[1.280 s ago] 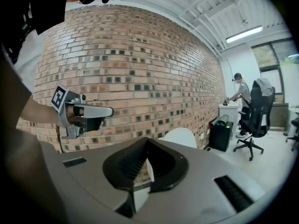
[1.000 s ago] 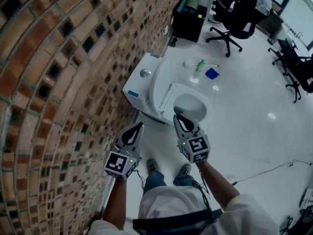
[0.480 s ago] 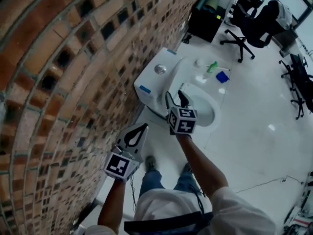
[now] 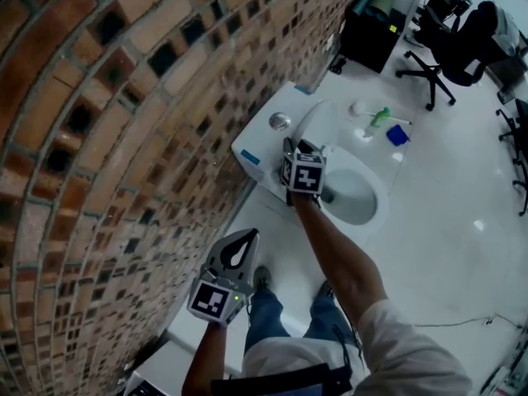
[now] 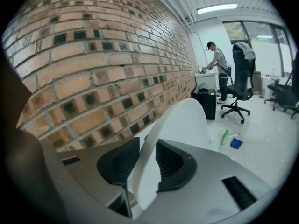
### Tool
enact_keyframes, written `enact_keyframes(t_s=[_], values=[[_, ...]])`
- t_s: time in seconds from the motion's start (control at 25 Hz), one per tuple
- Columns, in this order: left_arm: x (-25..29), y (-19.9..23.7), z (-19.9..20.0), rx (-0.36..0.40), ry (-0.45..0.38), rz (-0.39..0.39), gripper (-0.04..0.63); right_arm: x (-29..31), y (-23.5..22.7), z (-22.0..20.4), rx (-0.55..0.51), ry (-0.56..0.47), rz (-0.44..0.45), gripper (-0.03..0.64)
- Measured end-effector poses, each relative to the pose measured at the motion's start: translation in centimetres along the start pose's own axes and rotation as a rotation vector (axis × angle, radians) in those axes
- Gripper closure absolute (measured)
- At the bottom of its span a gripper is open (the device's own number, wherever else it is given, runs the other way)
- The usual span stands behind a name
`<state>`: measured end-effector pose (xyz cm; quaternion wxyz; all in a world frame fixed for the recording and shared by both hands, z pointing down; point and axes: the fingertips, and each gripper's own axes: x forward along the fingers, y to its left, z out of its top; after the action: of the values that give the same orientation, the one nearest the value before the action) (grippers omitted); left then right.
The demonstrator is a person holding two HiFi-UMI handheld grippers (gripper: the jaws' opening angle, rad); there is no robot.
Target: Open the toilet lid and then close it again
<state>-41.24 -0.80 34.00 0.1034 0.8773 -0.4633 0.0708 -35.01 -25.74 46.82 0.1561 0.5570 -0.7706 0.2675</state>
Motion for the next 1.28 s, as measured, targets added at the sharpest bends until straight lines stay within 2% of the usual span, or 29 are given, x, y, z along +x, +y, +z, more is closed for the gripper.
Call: enact_keyframes(t_s=[0.08,0.24,0.32,0.48,0.68,0.88,1.04,1.2,1.28], values=[[0.7,0.1,0.0,0.003,0.014,-0.005,0.600,-0.4,-0.2,-0.1,0.013,0.001,0.044,0.522],[2.3,0.1,0.0,0.032,0.035,-0.035,0.600,-4.2,-3.1,-1.1,0.144,-0.046,0.108,0.531],[3.3,-0.1,-0.5,0.037,0.055,-0.056,0.600,-7.3,-5.8,-2.3,0.223,-0.076,0.135,0.530],[6.0,-1.0,-0.8,0.040,0.017,-0.101,0.599,-12.8,-12.8,-6.7,0.434,-0.109,0.158,0.523],[8.9,-4.4,-3.0,0.005,0.014,-0.201,0.600,-17.6,-22.7,-15.5,0.731,-0.140,0.043,0.483],[12.5,-8.3,-6.7,0.024,0.043,-0.281,0.599,-17.2,-31.5,-26.2,0.975,-0.164,-0.045,0.437],[14.1,-11.0,-9.6,0.019,0.071,-0.325,0.600,-15.7,-35.1,-32.0,1.067,-0.180,-0.062,0.414],[14.4,-12.7,-11.0,0.017,0.087,-0.338,0.600,-14.7,-37.1,-37.2,1.157,-0.136,-0.185,0.394],[14.4,-13.2,-11.5,0.025,0.098,-0.334,0.600,-13.9,-37.7,-38.8,1.173,-0.121,-0.206,0.393]])
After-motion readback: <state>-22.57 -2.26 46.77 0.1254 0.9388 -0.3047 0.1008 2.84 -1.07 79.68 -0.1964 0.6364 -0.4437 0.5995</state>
